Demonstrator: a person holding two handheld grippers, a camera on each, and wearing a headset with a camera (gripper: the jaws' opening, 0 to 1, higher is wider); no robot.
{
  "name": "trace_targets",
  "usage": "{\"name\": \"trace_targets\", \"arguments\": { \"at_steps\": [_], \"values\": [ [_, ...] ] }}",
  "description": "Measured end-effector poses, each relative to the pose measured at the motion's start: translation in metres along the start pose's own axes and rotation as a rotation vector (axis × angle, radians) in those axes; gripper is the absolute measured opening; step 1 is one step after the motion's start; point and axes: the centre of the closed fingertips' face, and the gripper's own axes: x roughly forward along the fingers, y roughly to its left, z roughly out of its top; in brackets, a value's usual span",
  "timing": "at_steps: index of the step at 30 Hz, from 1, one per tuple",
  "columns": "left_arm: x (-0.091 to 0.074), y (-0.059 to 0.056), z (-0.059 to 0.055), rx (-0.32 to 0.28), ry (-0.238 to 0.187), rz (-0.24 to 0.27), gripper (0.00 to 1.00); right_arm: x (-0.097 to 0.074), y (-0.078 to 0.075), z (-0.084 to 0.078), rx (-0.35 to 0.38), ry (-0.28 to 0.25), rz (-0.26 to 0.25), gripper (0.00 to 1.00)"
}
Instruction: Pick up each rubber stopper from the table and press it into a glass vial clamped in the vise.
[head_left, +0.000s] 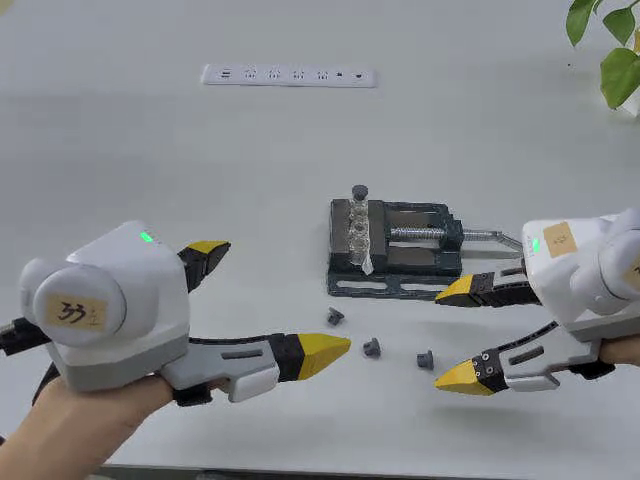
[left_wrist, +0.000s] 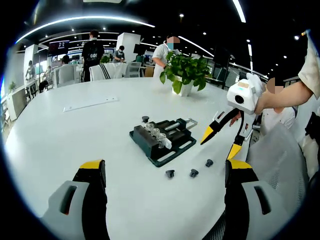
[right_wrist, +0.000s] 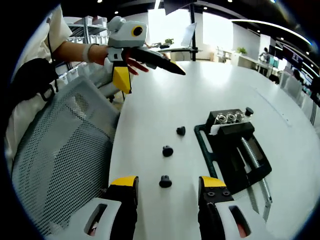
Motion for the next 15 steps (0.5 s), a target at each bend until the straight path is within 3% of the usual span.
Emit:
{"name": "trace_targets", "arguments": {
  "at_steps": [13,15],
  "values": [
    [-0.001,-0.006,-0.004,-0.005,0.008,-0.005,0.99,0.012,0.004,-0.012,-0.011,0.006,0.011,0.22],
    [-0.001,0.0,-0.009,-0.002,0.011,-0.006,0.99,0.014,0.003,-0.014,-0.011,0.008,0.011,0.2]
  ]
}}
